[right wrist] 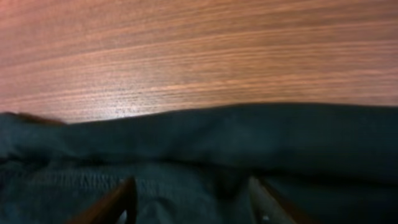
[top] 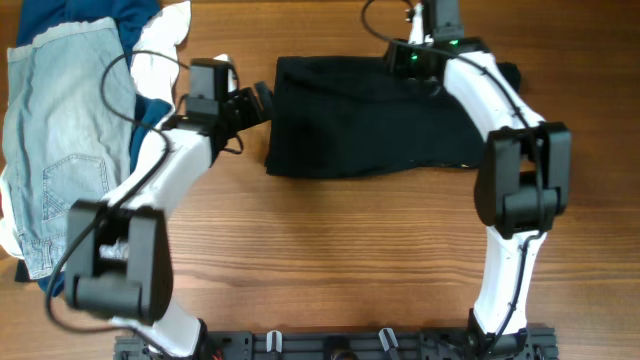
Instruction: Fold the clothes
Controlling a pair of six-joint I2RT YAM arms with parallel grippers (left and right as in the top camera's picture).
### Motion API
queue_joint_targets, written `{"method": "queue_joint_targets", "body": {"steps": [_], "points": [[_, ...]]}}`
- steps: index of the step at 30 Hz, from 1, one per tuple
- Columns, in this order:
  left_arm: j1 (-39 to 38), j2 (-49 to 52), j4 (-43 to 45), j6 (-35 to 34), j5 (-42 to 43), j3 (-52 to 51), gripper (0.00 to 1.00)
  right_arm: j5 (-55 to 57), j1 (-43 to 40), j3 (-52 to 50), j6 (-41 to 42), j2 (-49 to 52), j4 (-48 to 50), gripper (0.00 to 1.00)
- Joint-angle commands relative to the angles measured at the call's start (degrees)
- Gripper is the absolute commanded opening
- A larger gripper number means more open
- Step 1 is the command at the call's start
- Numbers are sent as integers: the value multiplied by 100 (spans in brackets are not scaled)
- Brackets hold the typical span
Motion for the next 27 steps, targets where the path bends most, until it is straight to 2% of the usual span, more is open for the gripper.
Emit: {"method": "queue_joint_targets", "body": {"steps": [1, 4, 6, 7, 8, 11, 15, 17, 18, 20, 23, 27], "points": [[-232, 623, 662, 822, 597, 22, 94, -575, -450, 240, 0, -675, -826, 63], [-297, 975, 1043, 1067, 699, 22, 88, -573, -949, 240, 149, -1034, -1792, 64], [-297, 1128, 1121, 1126, 699, 22, 89, -634, -1276, 234, -162, -1067, -2201, 73], [-297, 1154, 1150, 1128, 743, 22, 90, -719, -1405, 197, -382, -1064, -2315, 74], [-295, 1158, 1189, 1176, 763, 22, 90, -719, -1582, 111, -544, -1062, -2452, 81], [-302, 1165, 1272, 1449, 761, 22, 84, -721, -1902, -173, -765, -1062, -2583, 83], [-308, 1305, 1405, 1965, 756, 22, 64, -713, -2262, -752, -905, -1062, -2503, 79], [-313, 1408, 1401, 2216, 754, 22, 45, -717, -2406, -1014, -909, -1062, -2398, 70], [-313, 1438, 1401, 2214, 734, 22, 30, -719, -2448, -1082, -909, -1062, -2376, 68], [-315, 1482, 1401, 2212, 737, 22, 16, -717, -2511, -1226, -911, -1062, -2310, 67], [-374, 1495, 1403, 2212, 737, 22, 4, -699, -2594, -1550, -914, -1062, -1919, 73], [-463, 1622, 1403, 2212, 551, 22, 4, -719, -2658, -1895, -962, -1005, -1445, 79]]}}
